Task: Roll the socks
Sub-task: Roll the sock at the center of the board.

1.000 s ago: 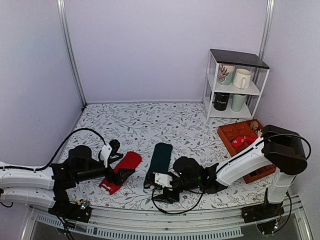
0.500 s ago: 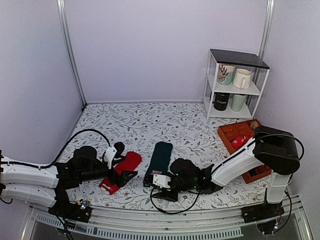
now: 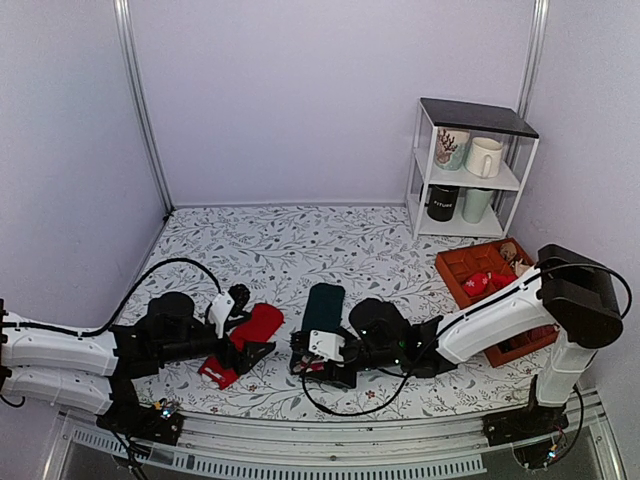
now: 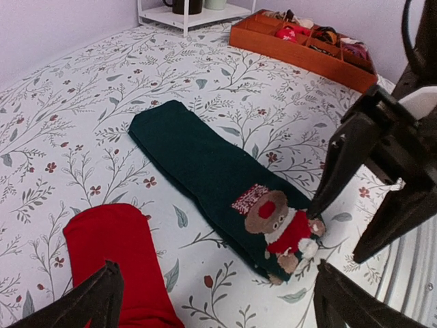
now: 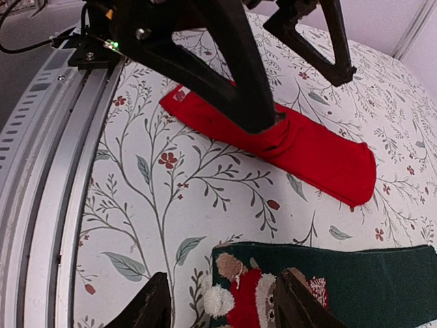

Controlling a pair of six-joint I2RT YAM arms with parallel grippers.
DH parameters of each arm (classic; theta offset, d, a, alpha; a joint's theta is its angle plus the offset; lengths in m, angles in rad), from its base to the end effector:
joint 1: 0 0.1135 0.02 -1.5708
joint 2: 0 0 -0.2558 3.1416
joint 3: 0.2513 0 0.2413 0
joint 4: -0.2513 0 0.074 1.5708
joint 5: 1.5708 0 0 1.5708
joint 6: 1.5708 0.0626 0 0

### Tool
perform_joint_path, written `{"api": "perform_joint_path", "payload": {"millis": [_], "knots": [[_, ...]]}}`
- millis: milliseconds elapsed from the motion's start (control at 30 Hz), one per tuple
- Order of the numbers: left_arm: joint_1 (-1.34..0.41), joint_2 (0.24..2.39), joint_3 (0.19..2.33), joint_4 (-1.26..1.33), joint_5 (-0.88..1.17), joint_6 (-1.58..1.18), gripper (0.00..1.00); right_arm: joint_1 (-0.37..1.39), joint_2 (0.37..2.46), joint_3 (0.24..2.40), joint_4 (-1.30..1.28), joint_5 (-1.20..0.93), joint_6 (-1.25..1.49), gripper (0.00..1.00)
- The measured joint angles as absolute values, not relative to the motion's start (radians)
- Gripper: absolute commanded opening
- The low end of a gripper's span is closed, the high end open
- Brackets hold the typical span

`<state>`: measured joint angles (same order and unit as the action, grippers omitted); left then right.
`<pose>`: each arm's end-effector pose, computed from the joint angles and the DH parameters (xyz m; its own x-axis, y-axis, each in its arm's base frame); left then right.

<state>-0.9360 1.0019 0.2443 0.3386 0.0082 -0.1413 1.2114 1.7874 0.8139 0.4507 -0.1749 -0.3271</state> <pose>0.1289 -0.1758 0.1564 -0.3529 0.2417 -0.9039 0.7676 0.6272 -0.1319 0.1212 0.3535 0.1361 0.1469 -0.5086 -0.8484 -0.9796 0.0442 -0.1961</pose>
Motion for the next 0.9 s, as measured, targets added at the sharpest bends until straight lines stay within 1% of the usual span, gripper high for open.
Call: {"api": "perform_joint_path", "payload": {"millis": [300,367,400,433,467,500,533,567,733,900], "knots": [[-0.936,1.002,0.244,0.339,0.005,-0.135,0.98,1.184,1.908,0.838,0.446,-0.197,-0.34,0.52],[-0.936,1.002,0.244,0.339,0.003,-0.134,0.98,1.184,1.92,0.838,0.444,-0.198,-0.339,0.5],[-0.936,1.002,0.244,0.339,0.003,-0.134,0.97,1.184,1.925,0.838,0.444,-0.198,-0.339,0.48],[-0.936,1.002,0.244,0.339,0.002,-0.134,0.96,1.184,1.929,0.838,0.444,-0.198,-0.338,0.44],[-0.936,1.003,0.244,0.339,0.002,-0.134,0.95,1.184,1.934,0.838,0.445,-0.197,-0.336,0.34],[-0.936,1.003,0.244,0.339,0.003,-0.133,0.95,1.184,1.938,0.839,0.45,-0.197,-0.333,0.21],[-0.936,1.005,0.244,0.339,0.003,-0.131,0.94,1.184,1.941,0.84,0.453,-0.197,-0.335,0.13],[-0.936,1.006,0.244,0.339,0.003,-0.131,0.94,1.184,1.943,0.841,0.453,-0.195,-0.329,0.1],[-0.936,1.007,0.249,0.339,0.015,-0.121,0.93,1.17,1.946,0.843,0.448,-0.215,-0.273,0.07],[-0.937,1.007,0.25,0.348,0.072,-0.099,0.91,1.077,1.923,0.832,0.392,-0.406,-0.113,0.07]]}}
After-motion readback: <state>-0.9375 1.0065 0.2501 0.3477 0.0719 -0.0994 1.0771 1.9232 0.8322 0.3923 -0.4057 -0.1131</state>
